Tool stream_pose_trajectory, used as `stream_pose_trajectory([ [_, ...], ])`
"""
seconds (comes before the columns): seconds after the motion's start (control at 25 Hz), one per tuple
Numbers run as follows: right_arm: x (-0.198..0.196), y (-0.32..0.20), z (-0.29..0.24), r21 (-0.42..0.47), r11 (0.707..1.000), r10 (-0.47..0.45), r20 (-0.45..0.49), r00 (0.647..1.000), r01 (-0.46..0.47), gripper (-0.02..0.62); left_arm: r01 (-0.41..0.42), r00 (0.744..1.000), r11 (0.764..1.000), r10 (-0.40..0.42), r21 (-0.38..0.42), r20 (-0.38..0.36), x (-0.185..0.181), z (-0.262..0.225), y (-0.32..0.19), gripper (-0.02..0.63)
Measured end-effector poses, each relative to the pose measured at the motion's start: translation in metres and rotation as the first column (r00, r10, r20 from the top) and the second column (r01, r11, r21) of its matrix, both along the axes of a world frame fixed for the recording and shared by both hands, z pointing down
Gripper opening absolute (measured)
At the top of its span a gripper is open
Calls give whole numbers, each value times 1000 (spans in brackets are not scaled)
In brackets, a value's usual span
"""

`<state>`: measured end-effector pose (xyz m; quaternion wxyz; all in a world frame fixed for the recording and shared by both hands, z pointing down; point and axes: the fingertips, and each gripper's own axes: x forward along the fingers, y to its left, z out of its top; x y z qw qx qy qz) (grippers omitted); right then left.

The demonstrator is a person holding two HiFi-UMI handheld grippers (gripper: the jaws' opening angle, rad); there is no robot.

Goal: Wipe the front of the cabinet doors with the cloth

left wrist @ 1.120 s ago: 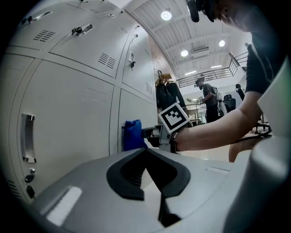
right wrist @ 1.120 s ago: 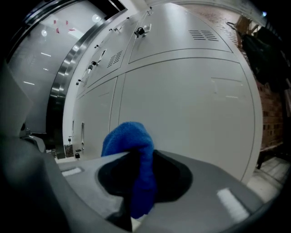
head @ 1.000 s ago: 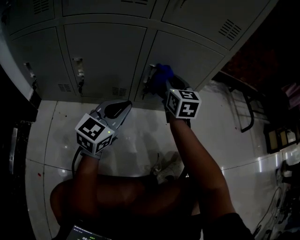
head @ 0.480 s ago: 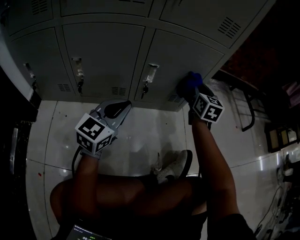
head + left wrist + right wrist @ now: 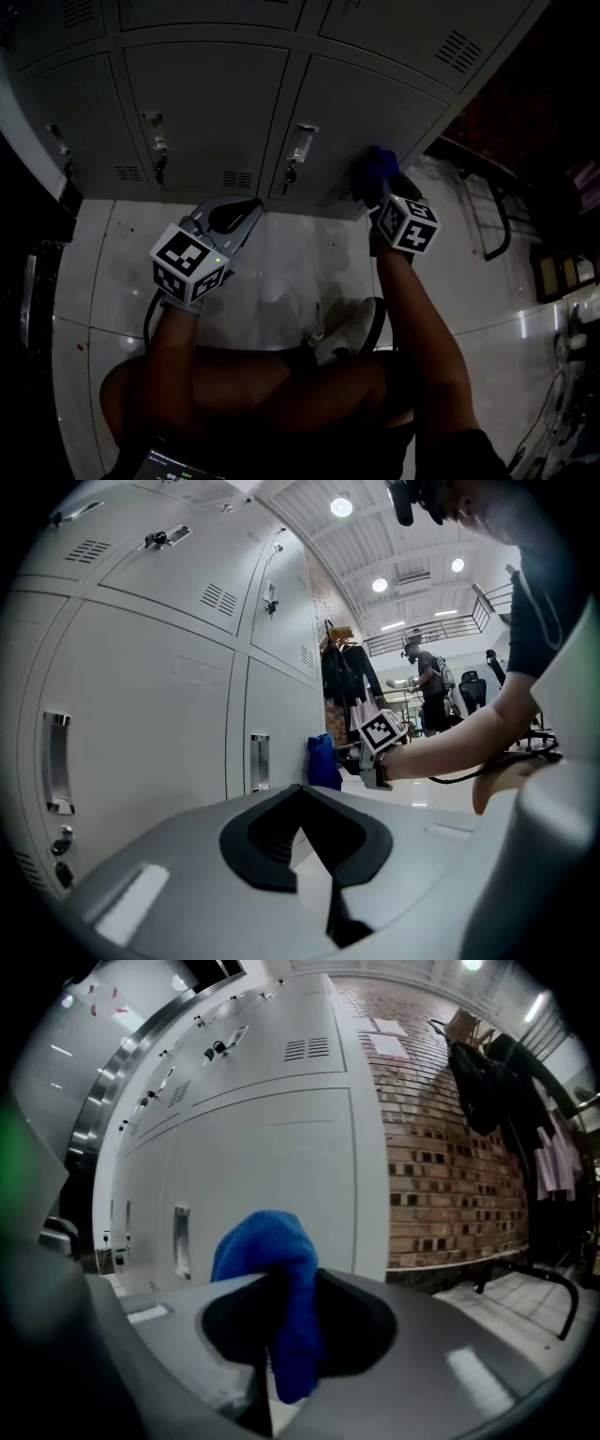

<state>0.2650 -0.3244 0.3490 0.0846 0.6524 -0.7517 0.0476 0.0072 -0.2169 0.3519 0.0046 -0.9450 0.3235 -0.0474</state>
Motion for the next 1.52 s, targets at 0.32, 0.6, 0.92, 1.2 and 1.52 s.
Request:
stream_pose_trajectory([
  [0.32,-105,2,42,-42,984,-171,25,985,172,77,10,1000,1000,-10,6,-17,-3,-5,1,0],
  [0.6,-162,-14,60,-22,969,-248,-15,969,248,77,11,999,1000,-10,10,-33,-5,-9,-2,0],
  [0.92,-148,-23,66,-27,970,-241,-43,970,240,77,6,1000,1000,-6,11,-24,-3,-5,-3,0],
  [1.2,-96,-21,75,-63,987,-149,-25,988,148,77,5,1000,1000,-4,11,-26,-3,-6,-2,0],
  [1.52,-19,-17,82,-85,996,10,-9,1000,-11,77,2,1000,1000,-2,7,-21,-2,-5,-1,0],
])
